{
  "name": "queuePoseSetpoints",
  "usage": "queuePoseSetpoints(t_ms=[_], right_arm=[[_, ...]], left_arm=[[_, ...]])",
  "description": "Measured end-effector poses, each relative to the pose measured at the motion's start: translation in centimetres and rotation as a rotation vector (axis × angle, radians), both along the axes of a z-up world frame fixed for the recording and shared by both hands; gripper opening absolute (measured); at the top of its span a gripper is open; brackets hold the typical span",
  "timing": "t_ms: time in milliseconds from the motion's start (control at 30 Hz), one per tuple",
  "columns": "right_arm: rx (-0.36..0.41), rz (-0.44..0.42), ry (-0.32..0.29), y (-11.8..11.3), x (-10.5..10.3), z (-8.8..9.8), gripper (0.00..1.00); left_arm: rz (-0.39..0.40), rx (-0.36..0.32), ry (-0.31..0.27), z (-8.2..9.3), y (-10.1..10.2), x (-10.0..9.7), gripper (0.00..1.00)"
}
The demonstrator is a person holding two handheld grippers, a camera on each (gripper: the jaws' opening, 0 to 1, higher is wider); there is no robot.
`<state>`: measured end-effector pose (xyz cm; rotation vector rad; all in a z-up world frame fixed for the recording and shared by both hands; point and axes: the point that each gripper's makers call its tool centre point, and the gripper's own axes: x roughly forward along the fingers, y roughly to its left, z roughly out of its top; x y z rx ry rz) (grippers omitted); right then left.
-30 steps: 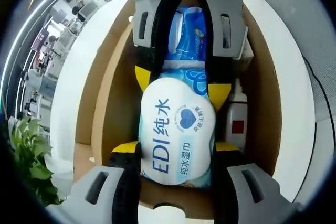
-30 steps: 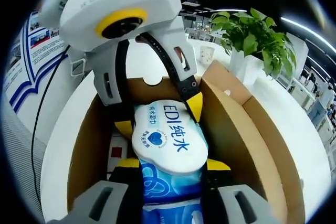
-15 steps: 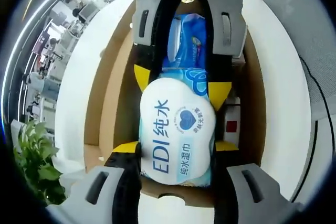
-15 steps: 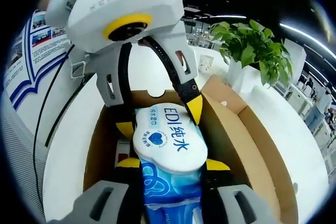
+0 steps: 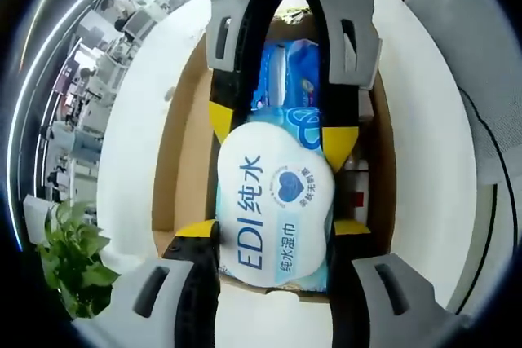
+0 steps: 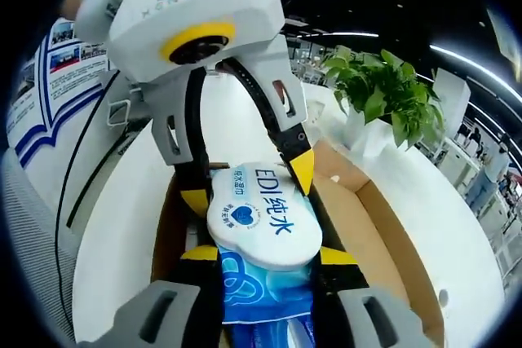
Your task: Operate the shoe box by opening the lid, removing the specified soft item, and placing it in the target area until the item is outside and the box remains undamaged.
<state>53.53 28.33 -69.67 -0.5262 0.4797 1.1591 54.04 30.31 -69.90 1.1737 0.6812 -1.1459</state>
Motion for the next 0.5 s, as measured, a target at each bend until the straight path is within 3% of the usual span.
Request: queuePoseSetpoints(t_ms=[500], right_arm=[[0.039, -0.03, -0.013, -2.1, -0.9, 3.6, 0.36]], left_arm=[[-0.047, 0.003, -0.016, 3.8, -2.2, -0.9, 0.5]])
